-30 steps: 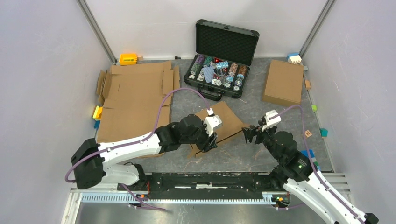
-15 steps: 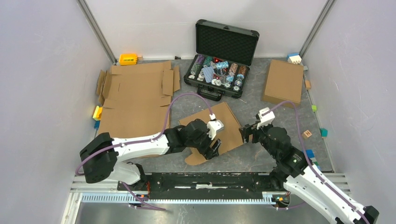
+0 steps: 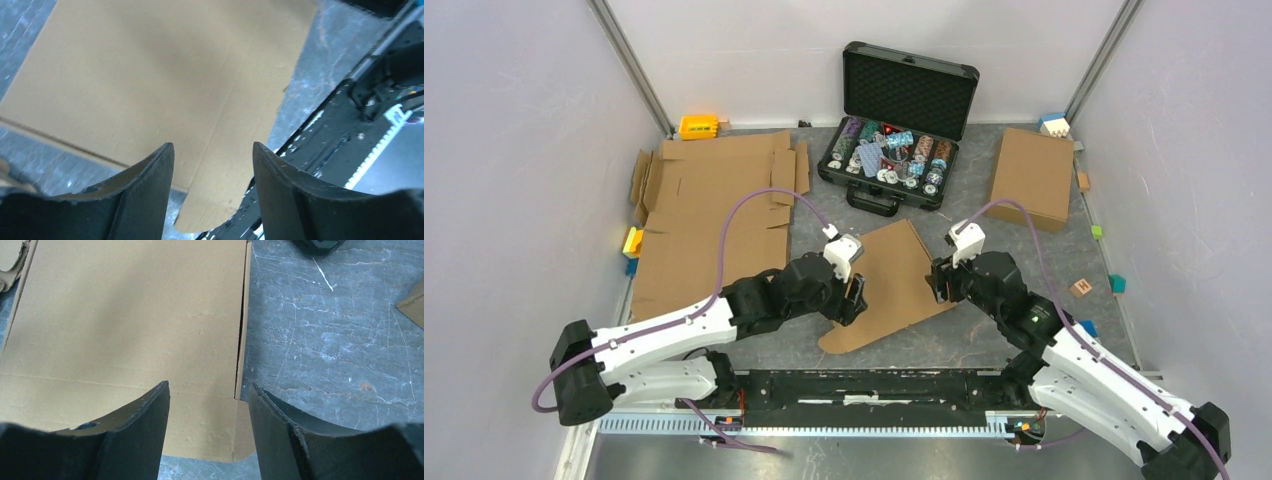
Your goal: Fold the paper box
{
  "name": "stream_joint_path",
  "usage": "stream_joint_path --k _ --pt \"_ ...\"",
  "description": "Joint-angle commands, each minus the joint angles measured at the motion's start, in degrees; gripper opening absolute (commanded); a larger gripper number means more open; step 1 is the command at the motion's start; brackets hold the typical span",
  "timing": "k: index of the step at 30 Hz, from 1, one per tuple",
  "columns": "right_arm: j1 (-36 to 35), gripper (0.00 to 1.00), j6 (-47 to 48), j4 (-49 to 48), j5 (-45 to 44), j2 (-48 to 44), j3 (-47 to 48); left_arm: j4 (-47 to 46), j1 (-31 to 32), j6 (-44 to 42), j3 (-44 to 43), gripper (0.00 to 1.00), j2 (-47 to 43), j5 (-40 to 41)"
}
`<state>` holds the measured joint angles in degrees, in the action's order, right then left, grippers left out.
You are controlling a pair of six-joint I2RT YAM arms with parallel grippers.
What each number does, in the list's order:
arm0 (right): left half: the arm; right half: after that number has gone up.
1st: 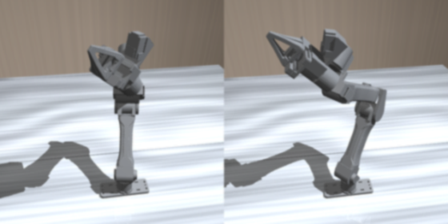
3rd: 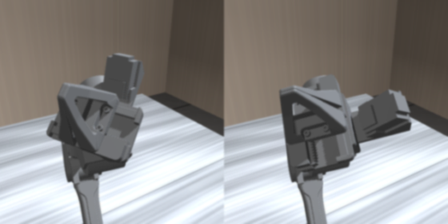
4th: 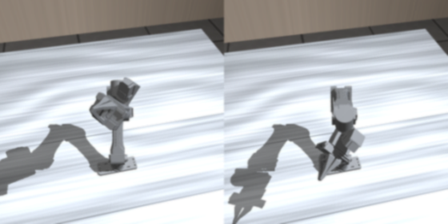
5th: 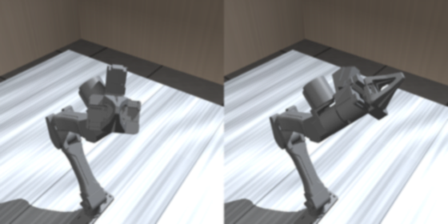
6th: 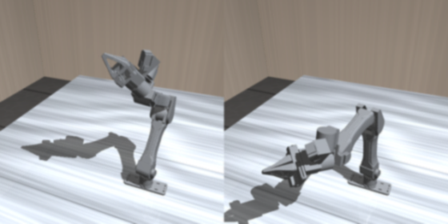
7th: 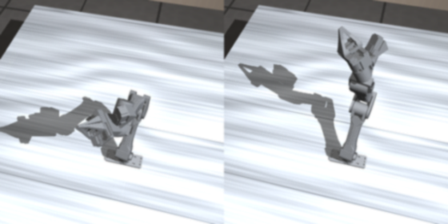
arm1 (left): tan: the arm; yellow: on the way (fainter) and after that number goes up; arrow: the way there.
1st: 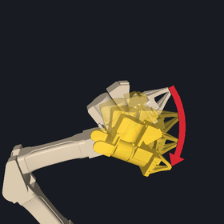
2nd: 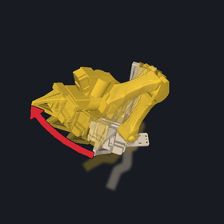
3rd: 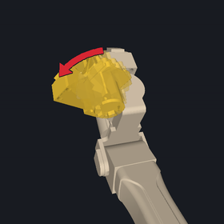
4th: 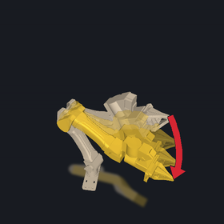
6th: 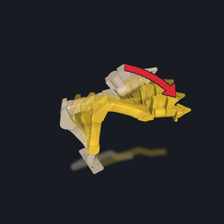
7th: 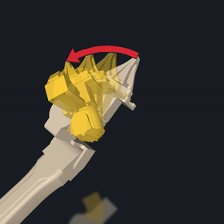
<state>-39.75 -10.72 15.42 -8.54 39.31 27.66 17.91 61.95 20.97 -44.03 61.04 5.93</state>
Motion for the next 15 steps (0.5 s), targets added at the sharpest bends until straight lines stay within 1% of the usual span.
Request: stream_joint_path --k 1,2,4,7,10,13,15 --pt "0.34 0.63 2.33 -1.84 0.44 2.98 3.21 7.22 -0.96 8.35 2.60 0.59 -1.61 7.15" --pt "0.66 0.63 2.59 -1.93 0.38 3.77 3.27 7.22 -1.16 9.58 3.92 0.57 -1.85 7.96" --pt "1.54 0.65 2.93 -2.16 0.71 5.51 3.27 6.43 -1.69 11.17 6.01 0.57 -2.32 8.51" --pt "3.60 0.67 3.07 -3.38 1.68 7.77 2.31 5.97 -3.38 12.73 8.25 0.61 -2.34 9.18" --pt "7.51 0.66 2.56 -5.41 6.00 9.46 0.15 4.41 -6.41 12.89 10.68 0.63 -2.43 6.04" --pt "12.76 0.63 0.13 -10.60 13.56 9.51 -3.95 -0.86 -10.07 13.03 14.47 0.64 -3.33 0.94" --pt "15.24 0.61 -1.21 -13.44 16.76 9.63 -6.25 -4.29 -12.26 13.23 16.69 0.66 -4.12 -1.86"
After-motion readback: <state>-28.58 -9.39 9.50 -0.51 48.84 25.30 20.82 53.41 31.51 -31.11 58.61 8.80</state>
